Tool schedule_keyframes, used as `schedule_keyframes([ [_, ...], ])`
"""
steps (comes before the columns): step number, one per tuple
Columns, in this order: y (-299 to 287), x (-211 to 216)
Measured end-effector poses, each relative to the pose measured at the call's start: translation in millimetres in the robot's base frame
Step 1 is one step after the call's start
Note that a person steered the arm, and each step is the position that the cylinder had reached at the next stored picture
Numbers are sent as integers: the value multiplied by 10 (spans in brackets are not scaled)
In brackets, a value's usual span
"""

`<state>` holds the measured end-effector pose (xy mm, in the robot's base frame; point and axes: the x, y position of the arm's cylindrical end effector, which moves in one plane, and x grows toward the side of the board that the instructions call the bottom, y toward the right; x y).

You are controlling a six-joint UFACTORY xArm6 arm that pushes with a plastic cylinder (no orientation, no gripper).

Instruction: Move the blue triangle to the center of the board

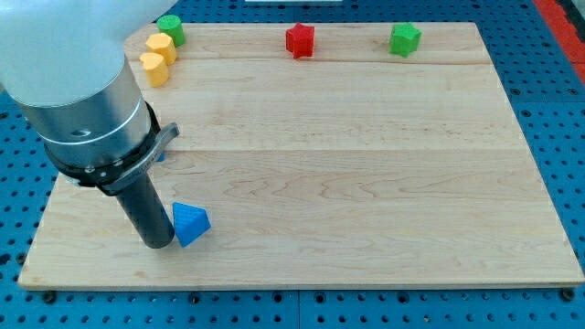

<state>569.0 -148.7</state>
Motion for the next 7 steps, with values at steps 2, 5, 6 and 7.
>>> schedule_keyframes([
  [2, -78, 13],
  [5, -346, 6],
  [6, -345, 23],
  [7, -193, 75],
])
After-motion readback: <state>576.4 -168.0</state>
